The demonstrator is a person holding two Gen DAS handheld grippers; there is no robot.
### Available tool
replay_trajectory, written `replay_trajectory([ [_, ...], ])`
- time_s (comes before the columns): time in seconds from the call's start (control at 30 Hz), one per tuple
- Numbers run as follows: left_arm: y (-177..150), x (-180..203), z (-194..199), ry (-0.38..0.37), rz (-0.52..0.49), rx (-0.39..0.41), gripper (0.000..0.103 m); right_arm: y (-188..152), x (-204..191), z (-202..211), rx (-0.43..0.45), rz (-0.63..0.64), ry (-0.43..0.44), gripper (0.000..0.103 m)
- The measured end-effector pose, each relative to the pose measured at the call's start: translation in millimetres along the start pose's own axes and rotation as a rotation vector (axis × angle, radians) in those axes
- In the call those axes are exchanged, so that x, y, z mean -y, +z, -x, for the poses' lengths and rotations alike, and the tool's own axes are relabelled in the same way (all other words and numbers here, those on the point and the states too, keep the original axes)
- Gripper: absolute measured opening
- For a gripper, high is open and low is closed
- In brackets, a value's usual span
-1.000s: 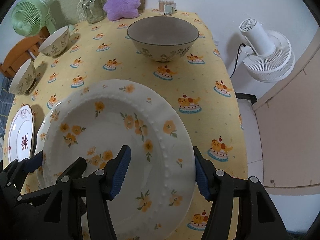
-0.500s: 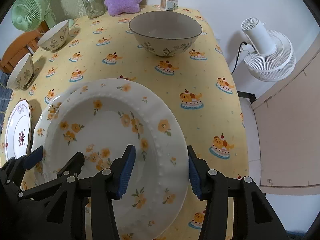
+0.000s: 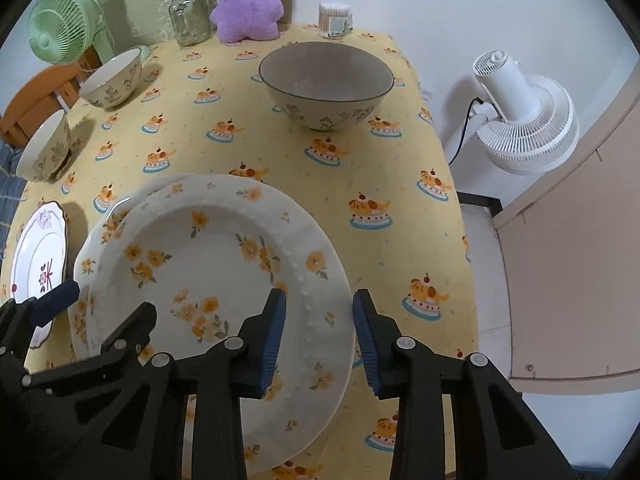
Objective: Organize plates and bowls
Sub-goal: 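Withdraw the right tool from the stacked plates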
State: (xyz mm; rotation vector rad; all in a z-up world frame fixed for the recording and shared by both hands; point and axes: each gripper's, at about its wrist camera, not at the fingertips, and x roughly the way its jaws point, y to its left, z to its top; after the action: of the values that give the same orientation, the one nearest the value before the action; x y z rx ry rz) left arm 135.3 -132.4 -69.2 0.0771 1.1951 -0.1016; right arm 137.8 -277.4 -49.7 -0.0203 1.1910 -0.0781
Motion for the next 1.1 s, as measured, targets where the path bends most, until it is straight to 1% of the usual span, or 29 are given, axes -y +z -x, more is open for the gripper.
replay_trajectory([
  [0.07,-0.6,1.7,0.8,-0.011,-0.015,-0.001,0.083,0.4,-7.7,-0.3,-0.003,0.010,0.045,0.032],
  [0.1,-1.2,2.6,0.2,-0.008,-0.026,-0.004,0.083,0.7,-13.5,-0.3,-0.003,0.020,0.054,0.030],
  [0.17,-2.5,1.0,-3.4,-0.018,-0.034,-0.021,0.083,2.4,-26.4,-2.2,-0.002,0.045,0.062,0.030],
  [0.23,-3.7,-1.8,-4.1,-0.019,-0.035,-0.027,0.083,3.6,-33.8,-9.0,-0.022,0.044,0.069,0.030],
  [0.3,-3.1,-4.9,-2.7,-0.026,-0.040,-0.025,0.083,2.9,-35.0,-12.5,-0.040,0.027,0.061,0.030],
  [0.47,1.2,-8.3,1.2,-0.067,-0.045,-0.013,0.083,1.5,-21.9,0.5,-0.009,-0.016,0.002,0.030],
  [0.5,2.2,-7.5,0.6,-0.071,-0.049,-0.013,0.083,1.2,-18.7,1.2,-0.009,-0.022,-0.020,0.034],
  [0.53,2.9,-5.8,-0.4,-0.079,-0.057,-0.016,0.083,0.9,-15.8,0.9,-0.013,-0.030,-0.034,0.040],
  [0.6,3.7,-2.3,-2.7,-0.088,-0.074,-0.022,0.084,-0.1,-9.6,-2.6,-0.027,-0.061,-0.034,0.046],
  [0.8,3.1,2.8,-3.1,-0.076,-0.114,-0.017,0.086,-2.1,-9.3,-11.2,-0.044,-0.075,-0.052,0.046],
  [1.0,4.9,-3.1,-4.1,-0.045,-0.109,-0.017,0.088,1.5,-20.6,-19.7,-0.053,-0.071,-0.016,0.046],
  [1.1,6.9,-5.0,-5.0,-0.044,-0.101,-0.020,0.088,4.3,-24.0,-20.7,-0.048,-0.068,-0.020,0.046],
])
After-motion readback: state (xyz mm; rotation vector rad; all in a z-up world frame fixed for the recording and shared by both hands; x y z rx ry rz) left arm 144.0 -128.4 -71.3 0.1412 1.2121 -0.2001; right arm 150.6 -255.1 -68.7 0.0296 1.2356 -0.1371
